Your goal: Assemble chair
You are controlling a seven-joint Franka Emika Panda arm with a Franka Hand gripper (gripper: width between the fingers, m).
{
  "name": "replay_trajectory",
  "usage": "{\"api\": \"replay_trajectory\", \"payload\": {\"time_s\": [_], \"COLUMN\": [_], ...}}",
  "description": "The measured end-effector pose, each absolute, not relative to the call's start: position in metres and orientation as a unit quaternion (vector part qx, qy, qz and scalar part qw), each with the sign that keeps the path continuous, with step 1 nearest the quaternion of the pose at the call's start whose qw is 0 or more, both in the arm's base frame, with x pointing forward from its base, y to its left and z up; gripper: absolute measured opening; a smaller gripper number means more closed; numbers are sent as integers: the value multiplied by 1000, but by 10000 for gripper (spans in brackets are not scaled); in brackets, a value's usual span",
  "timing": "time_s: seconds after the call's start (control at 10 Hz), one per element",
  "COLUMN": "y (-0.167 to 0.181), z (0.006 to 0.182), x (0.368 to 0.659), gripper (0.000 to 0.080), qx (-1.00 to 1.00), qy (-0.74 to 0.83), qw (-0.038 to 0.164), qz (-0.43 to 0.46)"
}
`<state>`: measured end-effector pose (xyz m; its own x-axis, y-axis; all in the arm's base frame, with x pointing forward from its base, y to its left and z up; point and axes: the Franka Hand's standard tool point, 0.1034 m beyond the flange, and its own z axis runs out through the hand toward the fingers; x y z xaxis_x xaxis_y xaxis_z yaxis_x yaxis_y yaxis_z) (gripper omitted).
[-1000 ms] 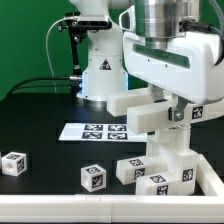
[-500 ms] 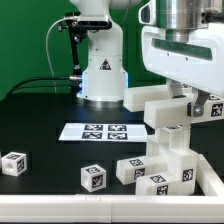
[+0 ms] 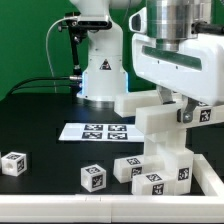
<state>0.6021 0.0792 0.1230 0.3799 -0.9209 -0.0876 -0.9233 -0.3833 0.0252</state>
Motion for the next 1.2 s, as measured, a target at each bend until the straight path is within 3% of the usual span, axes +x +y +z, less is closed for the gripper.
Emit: {"api": "replay_trajectory", "payload": {"time_s": [0.6,1.2], "y": [75,74], "z": [101,100], "x": [604,614], "gripper": [288,288], "qx": [-830,-829], "qy": [557,559], "qw": [6,18], "qz": [30,4]}}
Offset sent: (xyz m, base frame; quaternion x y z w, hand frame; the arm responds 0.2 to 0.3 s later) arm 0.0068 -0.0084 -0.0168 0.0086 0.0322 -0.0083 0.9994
